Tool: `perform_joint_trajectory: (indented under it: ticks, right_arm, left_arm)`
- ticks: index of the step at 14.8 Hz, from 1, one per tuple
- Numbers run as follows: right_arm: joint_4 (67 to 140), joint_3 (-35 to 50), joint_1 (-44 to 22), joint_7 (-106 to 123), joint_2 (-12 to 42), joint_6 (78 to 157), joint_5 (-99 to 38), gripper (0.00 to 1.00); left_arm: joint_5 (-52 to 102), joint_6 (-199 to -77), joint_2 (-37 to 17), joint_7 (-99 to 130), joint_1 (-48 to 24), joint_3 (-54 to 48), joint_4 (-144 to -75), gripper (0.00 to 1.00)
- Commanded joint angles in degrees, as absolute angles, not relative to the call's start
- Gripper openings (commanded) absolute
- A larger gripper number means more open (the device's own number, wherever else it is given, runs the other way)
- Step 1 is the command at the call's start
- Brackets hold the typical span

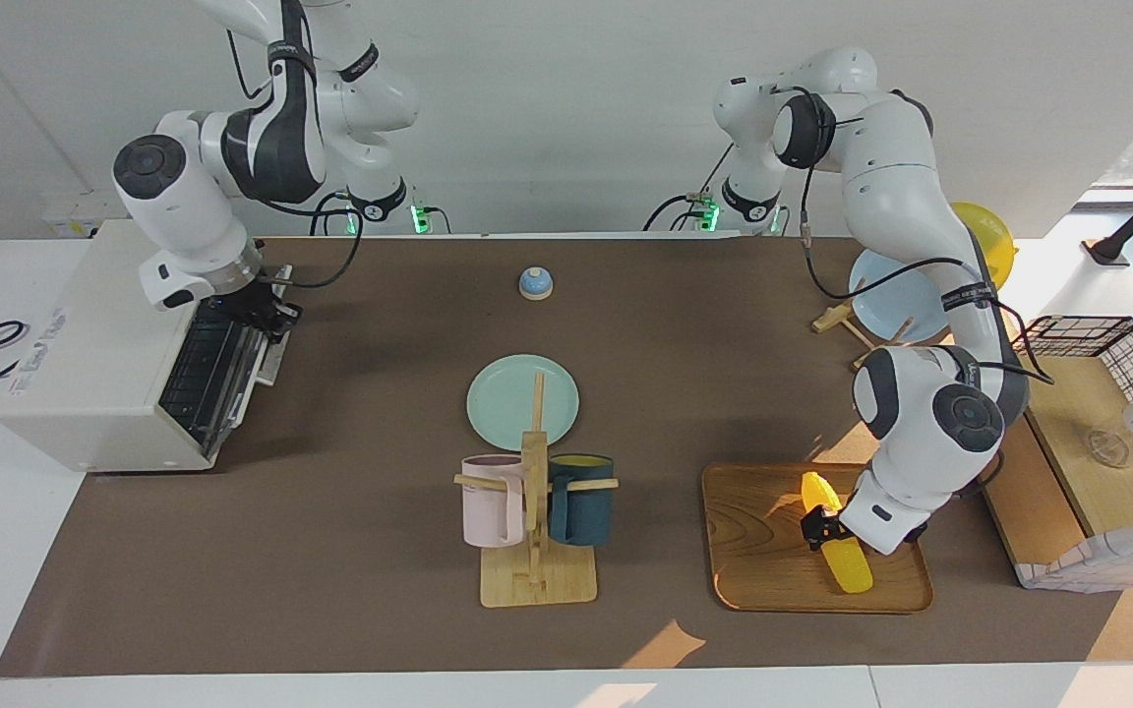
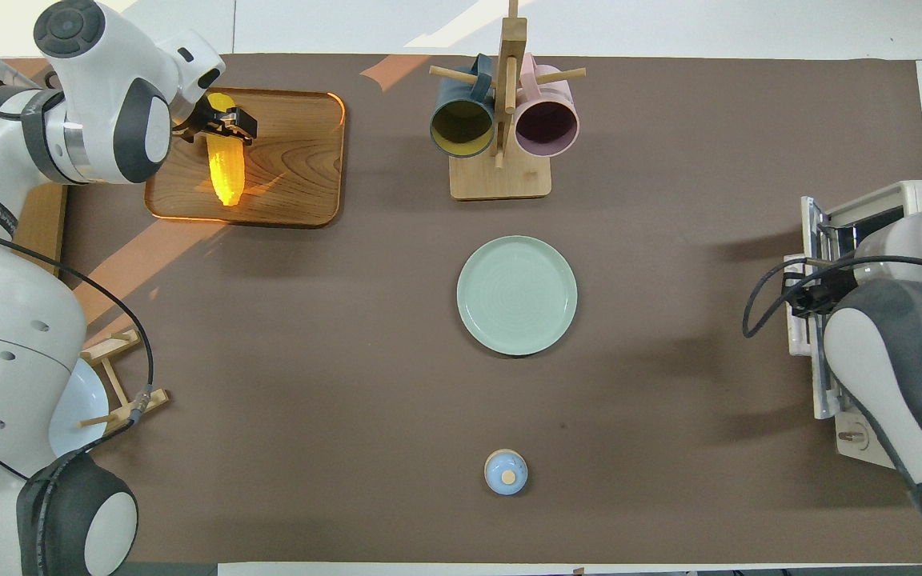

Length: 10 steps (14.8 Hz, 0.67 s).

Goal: Put corn in oven

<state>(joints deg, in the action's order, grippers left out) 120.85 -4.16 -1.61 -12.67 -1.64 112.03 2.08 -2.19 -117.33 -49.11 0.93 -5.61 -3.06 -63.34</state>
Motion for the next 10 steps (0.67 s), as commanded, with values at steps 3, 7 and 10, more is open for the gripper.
perform_joint_trajectory:
  ticks: [3, 7, 10]
  right_arm:
    - [127.3, -4.5, -2.7, -13.8, 1.2, 122.9, -1.0, 0.00]
    - [132.1, -4.3, -3.2, -13.7, 0.8, 128.3, -1.1, 0.00]
    - [133.6, -4.3, -3.8, -13.7, 0.4, 129.5, -1.2, 0.00]
  left_arm:
    - [-3.0, -117.9, -47.2, 0.1, -5.9, -3.2, -67.5, 0.76]
    - [-2.6, -115.3, -46.1, 0.2, -6.2, -3.6, -67.4, 0.00]
    - [1.0, -110.4, -41.9, 0.5, -6.8, -3.6, -67.4, 0.00]
